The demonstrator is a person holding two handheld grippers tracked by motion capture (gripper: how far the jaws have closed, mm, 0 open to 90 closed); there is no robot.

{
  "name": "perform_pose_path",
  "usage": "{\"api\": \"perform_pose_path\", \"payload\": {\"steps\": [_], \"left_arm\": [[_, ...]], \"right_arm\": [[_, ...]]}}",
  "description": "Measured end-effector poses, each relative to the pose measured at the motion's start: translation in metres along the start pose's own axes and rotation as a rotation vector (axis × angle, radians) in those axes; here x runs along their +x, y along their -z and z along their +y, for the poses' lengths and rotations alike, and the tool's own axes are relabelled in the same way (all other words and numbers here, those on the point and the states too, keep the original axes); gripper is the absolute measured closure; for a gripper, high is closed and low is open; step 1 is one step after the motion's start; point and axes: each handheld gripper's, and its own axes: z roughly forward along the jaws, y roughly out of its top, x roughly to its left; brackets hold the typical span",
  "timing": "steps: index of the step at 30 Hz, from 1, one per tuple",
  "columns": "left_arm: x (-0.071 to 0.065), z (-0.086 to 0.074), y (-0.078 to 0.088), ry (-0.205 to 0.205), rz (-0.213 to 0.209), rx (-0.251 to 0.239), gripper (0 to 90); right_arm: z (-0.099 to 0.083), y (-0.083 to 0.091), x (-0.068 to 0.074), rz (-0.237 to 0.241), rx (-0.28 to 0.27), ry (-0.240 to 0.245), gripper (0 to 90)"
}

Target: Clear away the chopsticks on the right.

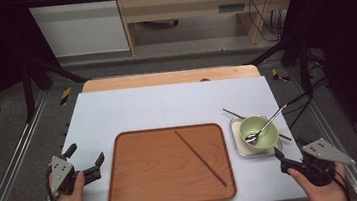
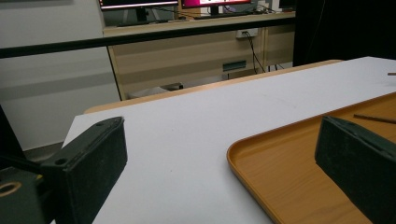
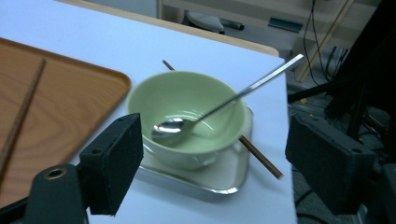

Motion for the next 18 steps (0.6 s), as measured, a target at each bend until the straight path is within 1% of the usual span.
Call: {"api": "perform_pose_path", "payload": {"steps": [2, 6, 7, 9, 11, 13, 15, 16, 18], "left_arm": [[-0.001, 0.001, 0.001, -0.003, 0.002, -0.006, 2.0], [-0.001, 0.002, 0.001, -0.026, 0.008, -0.002, 2.0], [0.000, 0.002, 0.001, -0.024, 0.011, -0.003, 2.0], [0.003, 0.000, 0.001, -0.011, 0.017, 0.002, 2.0], [0.005, -0.001, 0.002, 0.003, 0.022, -0.001, 2.0], [0.006, -0.001, 0.004, 0.003, 0.028, -0.005, 2.0], [0.005, -0.001, 0.003, -0.002, 0.026, -0.001, 2.0], [0.005, -0.001, 0.003, -0.004, 0.024, 0.000, 2.1], [0.003, -0.001, 0.001, -0.007, 0.021, 0.002, 2.0]], "right_arm": [[-0.005, 0.003, -0.006, -0.021, 0.019, -0.010, 21.9], [-0.016, 0.002, -0.016, -0.045, 0.114, -0.007, 23.2], [-0.018, 0.000, -0.018, -0.041, 0.137, -0.010, 25.2], [-0.021, -0.003, -0.021, -0.029, 0.163, -0.008, 27.8], [-0.021, -0.007, -0.025, -0.020, 0.199, 0.006, 30.7], [-0.019, -0.011, -0.029, -0.005, 0.233, 0.032, 32.1], [-0.016, -0.014, -0.034, -0.003, 0.268, 0.045, 33.8], [-0.014, -0.016, -0.036, 0.007, 0.277, 0.060, 35.2], [-0.010, -0.019, -0.039, 0.012, 0.286, 0.066, 36.6]]}}
